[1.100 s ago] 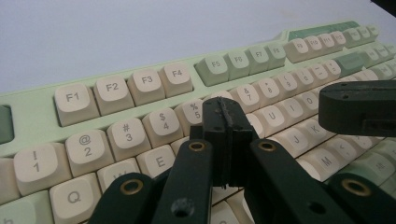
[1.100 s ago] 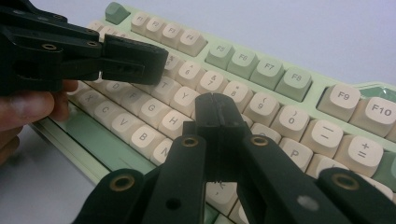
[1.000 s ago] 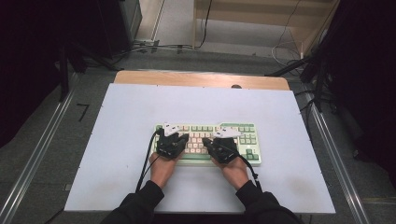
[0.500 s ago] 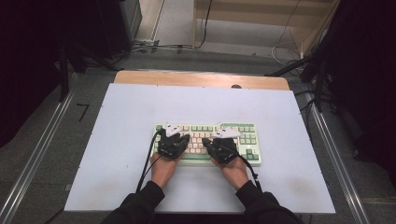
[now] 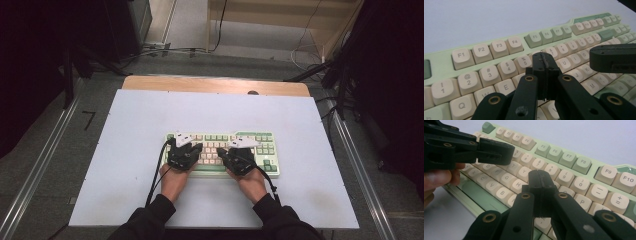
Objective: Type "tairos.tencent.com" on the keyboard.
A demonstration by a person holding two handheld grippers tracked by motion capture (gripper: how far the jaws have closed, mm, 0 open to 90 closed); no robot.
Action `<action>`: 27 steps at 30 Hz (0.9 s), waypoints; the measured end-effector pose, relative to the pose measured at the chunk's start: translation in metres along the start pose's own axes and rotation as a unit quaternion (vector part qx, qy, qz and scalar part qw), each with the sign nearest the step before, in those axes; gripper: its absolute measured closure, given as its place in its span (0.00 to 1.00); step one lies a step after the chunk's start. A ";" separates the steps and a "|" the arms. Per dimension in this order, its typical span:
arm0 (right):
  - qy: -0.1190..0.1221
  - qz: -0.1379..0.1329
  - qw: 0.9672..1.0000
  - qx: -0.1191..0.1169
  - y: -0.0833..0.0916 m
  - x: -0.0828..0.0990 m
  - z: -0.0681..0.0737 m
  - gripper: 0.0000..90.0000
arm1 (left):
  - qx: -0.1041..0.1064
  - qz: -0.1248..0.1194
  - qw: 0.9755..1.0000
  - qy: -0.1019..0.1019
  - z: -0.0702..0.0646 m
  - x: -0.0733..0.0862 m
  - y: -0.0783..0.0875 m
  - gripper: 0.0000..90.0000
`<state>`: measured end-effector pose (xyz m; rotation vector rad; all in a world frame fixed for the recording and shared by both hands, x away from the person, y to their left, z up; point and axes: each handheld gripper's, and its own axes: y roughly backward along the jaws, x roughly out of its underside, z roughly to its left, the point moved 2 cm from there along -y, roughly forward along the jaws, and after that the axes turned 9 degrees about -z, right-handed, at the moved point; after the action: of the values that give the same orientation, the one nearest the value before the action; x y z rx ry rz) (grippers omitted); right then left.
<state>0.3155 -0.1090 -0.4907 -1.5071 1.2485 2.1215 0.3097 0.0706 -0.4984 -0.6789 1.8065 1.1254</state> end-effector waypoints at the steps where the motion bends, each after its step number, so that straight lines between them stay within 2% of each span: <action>1: 0.001 0.000 1.000 0.000 0.001 0.000 0.000 0.97 | -0.001 -0.002 1.000 0.001 0.001 -0.001 0.002 1.00; 14: 0.001 0.002 1.000 0.002 0.005 0.002 -0.001 0.97 | -0.013 -0.011 1.000 0.014 0.016 -0.002 0.021 1.00; 27: 0.003 0.012 1.000 0.007 0.006 0.008 -0.004 0.97 | -0.016 -0.009 1.000 0.014 0.022 0.001 0.027 1.00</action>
<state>0.3108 -0.1175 -0.4957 -1.5028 1.2861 2.1198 0.2963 0.1024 -0.4922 -0.7310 1.8056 1.1414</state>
